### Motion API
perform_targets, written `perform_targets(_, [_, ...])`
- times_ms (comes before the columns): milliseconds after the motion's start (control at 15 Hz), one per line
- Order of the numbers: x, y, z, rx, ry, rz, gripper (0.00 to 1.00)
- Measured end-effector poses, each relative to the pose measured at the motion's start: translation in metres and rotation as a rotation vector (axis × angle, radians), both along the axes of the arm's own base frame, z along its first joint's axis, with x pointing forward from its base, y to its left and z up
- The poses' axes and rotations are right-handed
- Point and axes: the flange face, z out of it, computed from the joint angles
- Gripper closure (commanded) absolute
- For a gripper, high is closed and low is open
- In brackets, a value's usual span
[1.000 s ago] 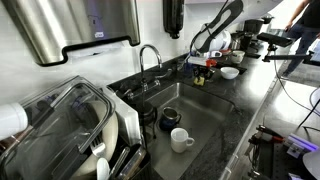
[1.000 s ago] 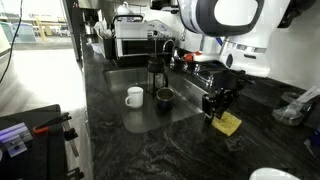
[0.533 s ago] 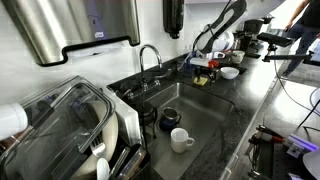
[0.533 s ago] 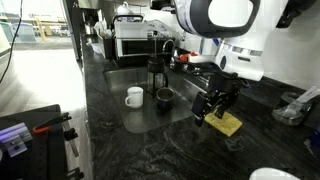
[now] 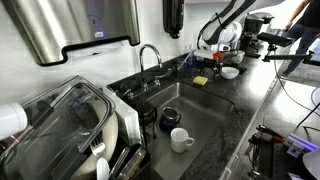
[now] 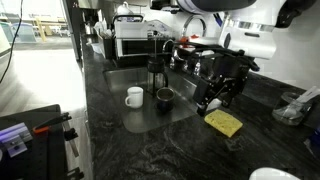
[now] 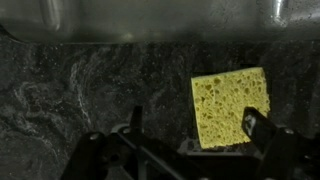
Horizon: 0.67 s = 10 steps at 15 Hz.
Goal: Use the sponge to scrub the countertop
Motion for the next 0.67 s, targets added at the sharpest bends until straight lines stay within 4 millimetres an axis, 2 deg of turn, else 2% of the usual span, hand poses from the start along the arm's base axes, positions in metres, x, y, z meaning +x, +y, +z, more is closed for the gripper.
perform_targets(400, [-0.007, -0.005, 0.052, -0.017, -0.048, -0.008, 0.00])
perform_targets(667, [-0.015, -0.001, 0.070, -0.001, -0.003, -0.001, 0.00])
